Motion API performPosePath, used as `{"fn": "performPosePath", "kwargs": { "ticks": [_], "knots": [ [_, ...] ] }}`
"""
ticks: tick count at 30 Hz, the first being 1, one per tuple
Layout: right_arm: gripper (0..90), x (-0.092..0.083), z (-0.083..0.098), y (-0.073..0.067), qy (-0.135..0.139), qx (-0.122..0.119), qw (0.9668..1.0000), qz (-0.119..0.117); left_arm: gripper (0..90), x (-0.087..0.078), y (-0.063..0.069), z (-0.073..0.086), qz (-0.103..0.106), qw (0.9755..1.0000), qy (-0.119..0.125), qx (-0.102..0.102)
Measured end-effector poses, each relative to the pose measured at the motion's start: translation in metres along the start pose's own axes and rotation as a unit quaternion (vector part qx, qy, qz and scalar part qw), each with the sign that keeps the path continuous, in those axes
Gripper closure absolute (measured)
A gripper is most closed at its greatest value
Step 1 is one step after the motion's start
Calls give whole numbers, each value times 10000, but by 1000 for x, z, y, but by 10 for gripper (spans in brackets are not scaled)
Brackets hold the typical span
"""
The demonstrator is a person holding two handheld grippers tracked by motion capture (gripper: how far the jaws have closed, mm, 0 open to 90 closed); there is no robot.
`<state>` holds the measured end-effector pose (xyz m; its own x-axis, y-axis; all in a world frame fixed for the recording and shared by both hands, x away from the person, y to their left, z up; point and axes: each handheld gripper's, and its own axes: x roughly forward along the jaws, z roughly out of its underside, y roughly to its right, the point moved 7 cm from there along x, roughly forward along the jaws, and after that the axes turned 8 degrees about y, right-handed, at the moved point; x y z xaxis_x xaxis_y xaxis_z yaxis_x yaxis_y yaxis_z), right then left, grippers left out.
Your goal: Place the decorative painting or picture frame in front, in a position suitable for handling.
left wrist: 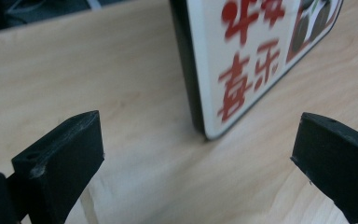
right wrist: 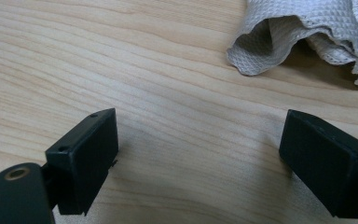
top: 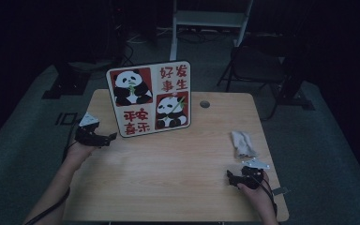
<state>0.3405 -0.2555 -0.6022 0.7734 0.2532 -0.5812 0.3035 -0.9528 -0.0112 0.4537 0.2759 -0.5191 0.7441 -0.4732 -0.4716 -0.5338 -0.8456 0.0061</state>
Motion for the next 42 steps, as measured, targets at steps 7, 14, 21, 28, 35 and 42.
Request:
{"fn": "performPosePath", "kwargs": {
  "ticks": [7, 14, 21, 28, 35, 42],
  "knots": [
    [111, 0, 0, 0, 0, 0, 10000, 0, 23, 10, -2, -21, 15, 9999, 96, 114],
    [111, 0, 0, 0, 1, 0, 10000, 0, 23, 19, -8, -38, 77, 9996, 261, 124],
    [111, 0, 0, 0, 1, 1, 10000, 0, 24, 29, -12, -51, 141, 9993, 325, 100],
    [111, 0, 0, 0, 3, 0, 10000, 0, 24, 39, -18, -65, 147, 9986, 489, 102],
    [111, 0, 0, 0, 3, -1, 10000, 0, 141, 47, -17, -74, 431, 9968, 669, 77],
    [111, 0, 0, 0, 3, -1, 10000, 0, 334, 60, -19, -74, 916, 9924, 821, -96]
  ]
}}
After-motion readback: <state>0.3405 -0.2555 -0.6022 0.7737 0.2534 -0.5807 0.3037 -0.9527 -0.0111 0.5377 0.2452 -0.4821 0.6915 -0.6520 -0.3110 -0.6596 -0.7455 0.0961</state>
